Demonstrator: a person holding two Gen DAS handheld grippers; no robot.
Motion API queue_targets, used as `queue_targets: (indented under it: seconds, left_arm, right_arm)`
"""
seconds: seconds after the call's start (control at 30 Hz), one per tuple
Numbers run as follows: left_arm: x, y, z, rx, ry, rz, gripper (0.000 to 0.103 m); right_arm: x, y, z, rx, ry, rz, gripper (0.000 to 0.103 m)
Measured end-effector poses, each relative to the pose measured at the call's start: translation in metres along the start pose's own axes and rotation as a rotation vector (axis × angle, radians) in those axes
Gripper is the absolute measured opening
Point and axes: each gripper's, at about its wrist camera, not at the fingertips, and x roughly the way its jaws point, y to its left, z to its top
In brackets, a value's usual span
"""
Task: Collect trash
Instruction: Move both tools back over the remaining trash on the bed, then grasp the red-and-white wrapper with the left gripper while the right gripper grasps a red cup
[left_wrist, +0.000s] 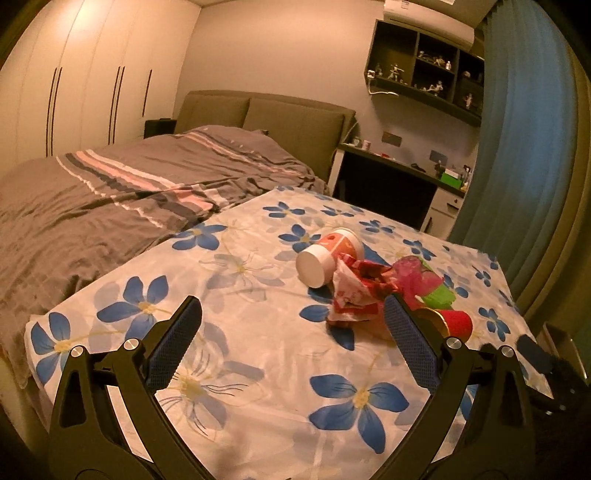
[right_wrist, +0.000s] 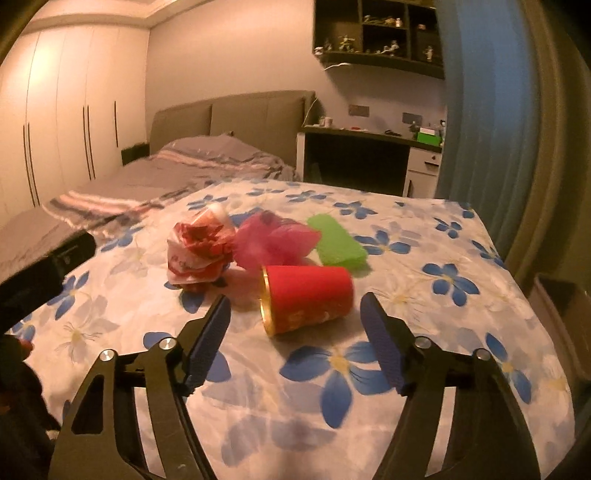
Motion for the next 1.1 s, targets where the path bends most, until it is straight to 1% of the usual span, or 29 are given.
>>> queue_targets:
  seconds: [0.17, 0.33, 0.4, 0.43, 0.5, 0.53, 0.6, 0.63, 0.7, 0.8, 0.87, 1.0, 1.1]
  left_arm:
    - [0.002, 0.008, 0.002, -0.009, 0.002, 0.004, 0.097]
    - [0.003, 0.010, 0.002, -0.004, 0.003, -0.001, 0.097]
    - [0.006, 0.011, 0.002, 0.002, 0.007, -0.008, 0.097]
    - [0.006, 0.010, 0.002, 0.004, 0.009, -0.014, 0.097]
    - [0.007, 0.010, 0.003, 0.007, 0.010, -0.027, 0.097]
    - [0.008, 0.009, 0.003, 0.011, 0.012, -0.034, 0.097]
    - [0.011, 0.005, 0.003, 0.017, 0.019, -0.049, 0.097]
    - [0.013, 0.003, 0.003, 0.019, 0.023, -0.057, 0.097]
    - [0.017, -0.002, 0.001, 0.029, 0.031, -0.073, 0.097]
    - [0.023, -0.009, -0.001, 0.047, 0.049, -0.088, 0.097]
    - [0.029, -0.012, -0.002, 0.053, 0.061, -0.101, 0.097]
    - [0.045, -0.018, 0.000, 0.042, 0.100, -0.155, 0.097]
    - [0.059, -0.023, 0.005, 0.037, 0.120, -0.191, 0.094]
  right_arm:
    - [0.030, 0.012, 0.005, -0.009, 0.073, -0.018, 0.057]
    - [0.044, 0.016, 0.003, -0.019, 0.101, -0.040, 0.049]
    - [0.049, 0.015, 0.002, -0.019, 0.117, -0.046, 0.041]
    - [0.051, 0.014, 0.001, -0.016, 0.124, -0.047, 0.039]
    - [0.054, 0.010, -0.001, -0.012, 0.133, -0.058, 0.029]
    - [0.054, 0.008, -0.002, -0.011, 0.136, -0.059, 0.027]
    - [0.056, 0.003, -0.003, -0.005, 0.143, -0.065, 0.018]
    - [0.056, 0.001, -0.004, -0.001, 0.146, -0.065, 0.017]
    - [0.054, -0.004, -0.005, 0.007, 0.143, -0.068, 0.010]
    - [0.048, -0.013, -0.006, 0.009, 0.123, -0.084, 0.005]
    - [0.043, -0.022, -0.008, 0.022, 0.110, -0.089, 0.004]
    - [0.035, -0.037, -0.010, 0.049, 0.094, -0.084, 0.004]
    - [0.028, -0.045, -0.012, 0.063, 0.079, -0.076, 0.004]
